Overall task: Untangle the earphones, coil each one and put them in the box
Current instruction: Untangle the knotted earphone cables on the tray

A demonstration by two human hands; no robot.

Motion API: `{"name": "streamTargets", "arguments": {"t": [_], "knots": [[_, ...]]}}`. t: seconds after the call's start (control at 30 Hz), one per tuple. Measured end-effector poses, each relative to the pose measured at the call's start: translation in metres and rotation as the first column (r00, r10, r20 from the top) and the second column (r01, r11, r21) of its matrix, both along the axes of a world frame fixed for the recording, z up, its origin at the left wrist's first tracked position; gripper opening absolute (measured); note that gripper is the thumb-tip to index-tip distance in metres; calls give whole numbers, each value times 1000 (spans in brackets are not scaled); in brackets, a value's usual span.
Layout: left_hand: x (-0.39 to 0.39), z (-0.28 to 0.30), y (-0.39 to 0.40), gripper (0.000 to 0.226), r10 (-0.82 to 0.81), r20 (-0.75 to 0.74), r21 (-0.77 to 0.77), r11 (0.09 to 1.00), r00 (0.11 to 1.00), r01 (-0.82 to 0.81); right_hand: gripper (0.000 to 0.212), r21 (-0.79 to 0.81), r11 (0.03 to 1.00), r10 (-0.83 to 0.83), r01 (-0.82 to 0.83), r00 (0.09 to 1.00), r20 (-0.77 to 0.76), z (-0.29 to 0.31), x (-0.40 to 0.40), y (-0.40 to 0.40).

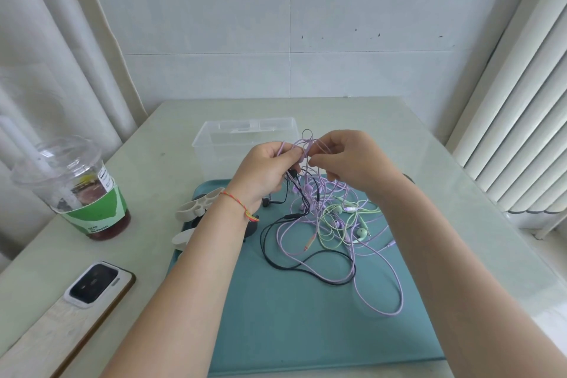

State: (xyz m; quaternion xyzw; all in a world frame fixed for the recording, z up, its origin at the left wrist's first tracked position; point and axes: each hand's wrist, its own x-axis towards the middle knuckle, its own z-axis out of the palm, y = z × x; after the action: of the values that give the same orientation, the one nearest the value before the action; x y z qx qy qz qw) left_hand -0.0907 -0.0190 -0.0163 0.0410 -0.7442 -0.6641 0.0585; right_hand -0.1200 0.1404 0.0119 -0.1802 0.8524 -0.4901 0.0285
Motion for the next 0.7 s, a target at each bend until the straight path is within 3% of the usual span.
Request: {"name": "streamTargets", "arguments": {"t": [0.3, 0.43, 0.57, 0.7], "knots": [[2, 3, 2, 4, -48, 11, 7, 999, 999, 48, 16, -96, 995, -22, 22, 1000, 10, -1, 1, 0], [5, 2, 7, 22, -79, -45, -75, 994, 996, 75, 18, -131, 991, -31, 35, 999, 29, -1, 0, 0], [1, -3, 4, 18, -23, -129, -119, 993, 991, 7, 17, -125, 991, -43, 46, 999, 24, 1, 0, 2], [1, -2, 2, 22, -2, -118, -262, 965, 993, -29, 13, -114, 992, -41, 45, 998, 38, 2, -1, 4]]}}
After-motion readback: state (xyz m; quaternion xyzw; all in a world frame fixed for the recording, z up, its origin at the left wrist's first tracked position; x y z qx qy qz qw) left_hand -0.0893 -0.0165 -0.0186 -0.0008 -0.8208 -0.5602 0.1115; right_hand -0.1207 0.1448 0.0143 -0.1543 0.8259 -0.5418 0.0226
